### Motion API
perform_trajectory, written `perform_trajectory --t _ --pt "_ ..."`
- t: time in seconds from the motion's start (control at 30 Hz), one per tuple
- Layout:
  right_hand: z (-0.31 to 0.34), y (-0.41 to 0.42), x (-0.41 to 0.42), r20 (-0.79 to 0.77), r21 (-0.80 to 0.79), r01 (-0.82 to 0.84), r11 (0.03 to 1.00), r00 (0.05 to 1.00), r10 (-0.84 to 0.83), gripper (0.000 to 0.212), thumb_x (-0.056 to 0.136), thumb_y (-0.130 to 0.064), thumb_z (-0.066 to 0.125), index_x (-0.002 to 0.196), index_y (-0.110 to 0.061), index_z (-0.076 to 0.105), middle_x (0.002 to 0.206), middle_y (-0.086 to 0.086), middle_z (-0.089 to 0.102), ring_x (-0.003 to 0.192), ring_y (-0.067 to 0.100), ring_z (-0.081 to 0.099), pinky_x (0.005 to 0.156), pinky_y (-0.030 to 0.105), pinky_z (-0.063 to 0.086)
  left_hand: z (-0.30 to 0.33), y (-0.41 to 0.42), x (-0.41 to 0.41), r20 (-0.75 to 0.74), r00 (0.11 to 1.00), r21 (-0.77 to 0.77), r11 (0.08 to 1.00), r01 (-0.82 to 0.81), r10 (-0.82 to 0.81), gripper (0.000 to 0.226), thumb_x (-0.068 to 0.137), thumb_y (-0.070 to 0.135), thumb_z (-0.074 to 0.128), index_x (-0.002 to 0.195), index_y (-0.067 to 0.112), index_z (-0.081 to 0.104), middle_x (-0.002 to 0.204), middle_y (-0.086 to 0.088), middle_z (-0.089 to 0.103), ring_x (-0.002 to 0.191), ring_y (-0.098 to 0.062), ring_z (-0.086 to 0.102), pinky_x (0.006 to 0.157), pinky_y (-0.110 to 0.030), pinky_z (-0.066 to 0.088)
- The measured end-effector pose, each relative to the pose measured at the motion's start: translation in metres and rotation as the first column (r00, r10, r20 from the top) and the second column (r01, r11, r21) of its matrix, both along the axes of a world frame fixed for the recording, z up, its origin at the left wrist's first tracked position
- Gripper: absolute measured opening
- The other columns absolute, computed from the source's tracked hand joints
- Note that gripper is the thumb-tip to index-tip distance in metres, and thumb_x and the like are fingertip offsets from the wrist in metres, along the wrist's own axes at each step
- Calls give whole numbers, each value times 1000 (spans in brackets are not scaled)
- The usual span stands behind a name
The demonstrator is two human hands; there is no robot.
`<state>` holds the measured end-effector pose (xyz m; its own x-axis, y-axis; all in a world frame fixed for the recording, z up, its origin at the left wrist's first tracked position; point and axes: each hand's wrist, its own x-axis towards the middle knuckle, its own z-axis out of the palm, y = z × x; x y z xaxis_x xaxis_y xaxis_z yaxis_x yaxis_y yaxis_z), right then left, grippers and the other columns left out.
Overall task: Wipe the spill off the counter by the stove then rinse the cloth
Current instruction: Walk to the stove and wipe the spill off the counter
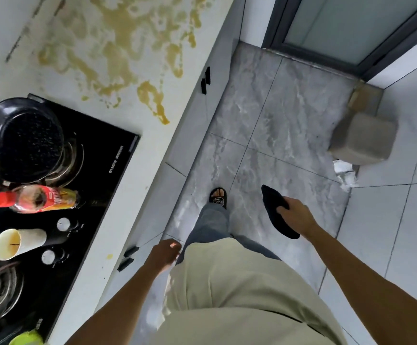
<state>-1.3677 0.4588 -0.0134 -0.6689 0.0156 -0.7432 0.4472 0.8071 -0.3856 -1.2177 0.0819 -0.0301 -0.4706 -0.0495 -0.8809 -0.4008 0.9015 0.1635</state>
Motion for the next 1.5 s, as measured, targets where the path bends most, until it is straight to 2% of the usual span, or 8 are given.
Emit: perform_trajectory --t 0.23,0.57,0.7,0.87,1.0,1.3,1.43,1.5 --pt "2 39 -37 103 137 6 991 994 -20 18 101 -12 55 113 -7 67 96 12 70 79 26 61 67 34 44 13 25 -156 -70 982 39 984 -172 174 35 112 20 51 138 2 67 139 -20 69 130 -38 66 115 -47 50" --pt "3 104 -113 199 193 150 970 962 -188 15 96 -10 55 86 -10 66 80 10 72 80 31 66 64 31 43 4 67 -329 -74 995 95 994 -61 68 39 116 34 40 143 20 63 152 2 62 135 -23 61 114 -28 42" --pt "-2 123 -190 179 186 154 970 966 -188 16 98 -11 53 86 -8 63 80 11 70 80 33 66 61 31 41 -1 80 -363 -63 977 63 978 -198 202 33 113 30 50 134 13 69 135 -10 73 124 -30 70 112 -42 53" --pt "1 115 -310 97 120 63 991 992 -75 19 101 -12 52 111 -9 68 104 15 73 89 30 62 78 33 43 4 85 -377 -3 985 -20 985 -173 173 35 116 27 42 134 13 68 142 -5 68 127 -24 67 108 -28 48" --pt "7 88 -406 -4 37 -5 999 1000 6 24 100 -13 53 118 -9 68 98 10 71 76 18 59 69 31 42 2 85 -383 41 986 -33 987 -158 160 37 117 27 38 139 15 66 146 -5 66 132 -22 64 110 -25 44" --pt "4 43 -556 42 -8 -225 974 973 225 38 105 -14 52 142 -8 58 129 18 69 109 35 64 87 33 46 -4 84 -474 61 948 -2 950 -312 312 41 117 26 37 149 18 60 158 -2 56 144 -20 53 112 -27 39" --pt "2 52 -595 96 48 -347 937 935 342 27 102 -10 52 126 -8 65 116 16 73 91 28 63 74 30 43 1 83 -554 -5 847 29 847 -531 532 25 112 25 48 108 18 72 110 -3 69 112 -25 63 108 -38 52" --pt "4 62 -610 115 83 -370 925 926 360 23 101 -9 51 119 -9 66 104 11 72 81 22 60 63 27 42 3 84 -594 -59 800 94 801 -591 597 25 110 29 52 114 16 74 101 -1 69 105 -27 66 106 -42 55"
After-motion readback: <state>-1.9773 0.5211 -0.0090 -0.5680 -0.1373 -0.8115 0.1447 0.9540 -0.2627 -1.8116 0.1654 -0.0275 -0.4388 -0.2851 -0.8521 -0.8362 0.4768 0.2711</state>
